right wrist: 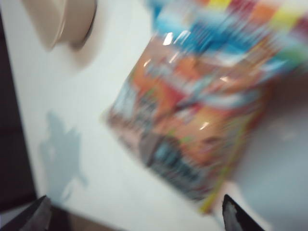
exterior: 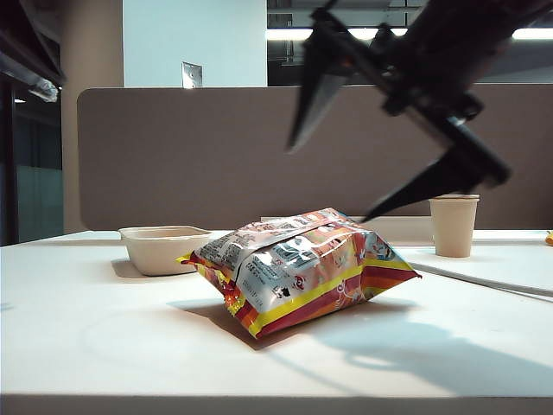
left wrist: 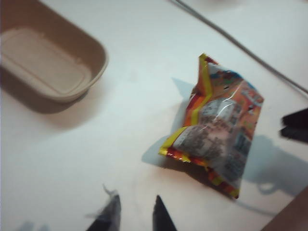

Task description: Pick up a bag of chips and put them in the box.

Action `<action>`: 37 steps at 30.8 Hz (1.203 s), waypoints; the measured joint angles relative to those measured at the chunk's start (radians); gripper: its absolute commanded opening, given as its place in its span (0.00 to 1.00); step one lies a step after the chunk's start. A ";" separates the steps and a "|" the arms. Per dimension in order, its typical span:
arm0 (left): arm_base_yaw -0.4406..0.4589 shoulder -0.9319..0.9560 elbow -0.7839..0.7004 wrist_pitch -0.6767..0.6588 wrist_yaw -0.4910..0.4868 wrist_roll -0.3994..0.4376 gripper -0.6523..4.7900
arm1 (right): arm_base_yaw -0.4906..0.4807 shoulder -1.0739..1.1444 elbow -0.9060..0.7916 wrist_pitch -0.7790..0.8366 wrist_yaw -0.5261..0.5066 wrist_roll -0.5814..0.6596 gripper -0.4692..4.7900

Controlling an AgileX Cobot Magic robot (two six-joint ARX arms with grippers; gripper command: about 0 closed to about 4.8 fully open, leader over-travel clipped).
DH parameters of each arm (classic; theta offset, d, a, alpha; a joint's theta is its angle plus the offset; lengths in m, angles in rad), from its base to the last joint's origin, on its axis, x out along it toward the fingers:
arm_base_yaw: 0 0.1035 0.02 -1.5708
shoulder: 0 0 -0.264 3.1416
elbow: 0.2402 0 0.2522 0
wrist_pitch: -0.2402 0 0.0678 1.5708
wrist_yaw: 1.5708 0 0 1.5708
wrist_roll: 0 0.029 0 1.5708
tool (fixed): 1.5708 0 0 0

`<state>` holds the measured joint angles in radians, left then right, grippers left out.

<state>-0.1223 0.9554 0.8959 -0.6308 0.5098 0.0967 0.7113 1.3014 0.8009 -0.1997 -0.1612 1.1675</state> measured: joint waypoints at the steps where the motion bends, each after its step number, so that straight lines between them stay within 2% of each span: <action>1: 0.000 0.001 0.000 0.007 0.018 0.000 0.29 | 0.013 0.014 0.000 0.024 -0.012 0.017 1.00; 4: 0.000 0.007 0.000 0.025 0.082 0.000 0.31 | 0.061 0.066 0.019 0.070 -0.014 0.053 1.00; 5: 0.000 0.012 0.000 0.029 0.112 0.002 0.37 | 0.074 0.087 0.036 0.071 -0.007 0.057 1.00; 6: -0.006 0.018 0.000 0.032 0.135 0.006 0.49 | 0.079 0.104 0.048 0.074 -0.006 0.058 1.00; 7: -0.013 0.021 0.000 0.032 0.144 0.013 0.66 | 0.079 0.119 0.059 0.078 -0.007 0.059 1.00; 8: -0.021 0.026 0.000 0.032 0.149 0.020 0.80 | 0.079 0.136 0.070 0.078 -0.006 0.059 1.00; 9: -0.030 0.029 0.000 0.032 0.153 0.027 0.89 | 0.078 0.147 0.078 0.075 -0.004 0.060 1.00; 10: -0.041 0.033 0.000 0.032 0.153 0.035 0.93 | 0.077 0.157 0.088 0.064 0.003 0.061 1.00; 20: -0.085 0.043 0.000 0.021 0.087 0.061 0.93 | 0.048 0.143 0.114 0.014 0.030 0.059 1.00; 31: -0.085 0.045 0.000 0.029 0.083 0.061 0.93 | 0.029 0.143 0.114 0.025 0.029 0.065 1.00; 37: -0.085 0.045 0.000 0.029 0.083 0.061 0.93 | 0.028 0.143 0.114 0.020 0.075 0.063 1.00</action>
<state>-0.2077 1.0000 0.8955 -0.6014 0.5926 0.1574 0.7391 1.4445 0.9150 -0.1799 -0.0864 1.2301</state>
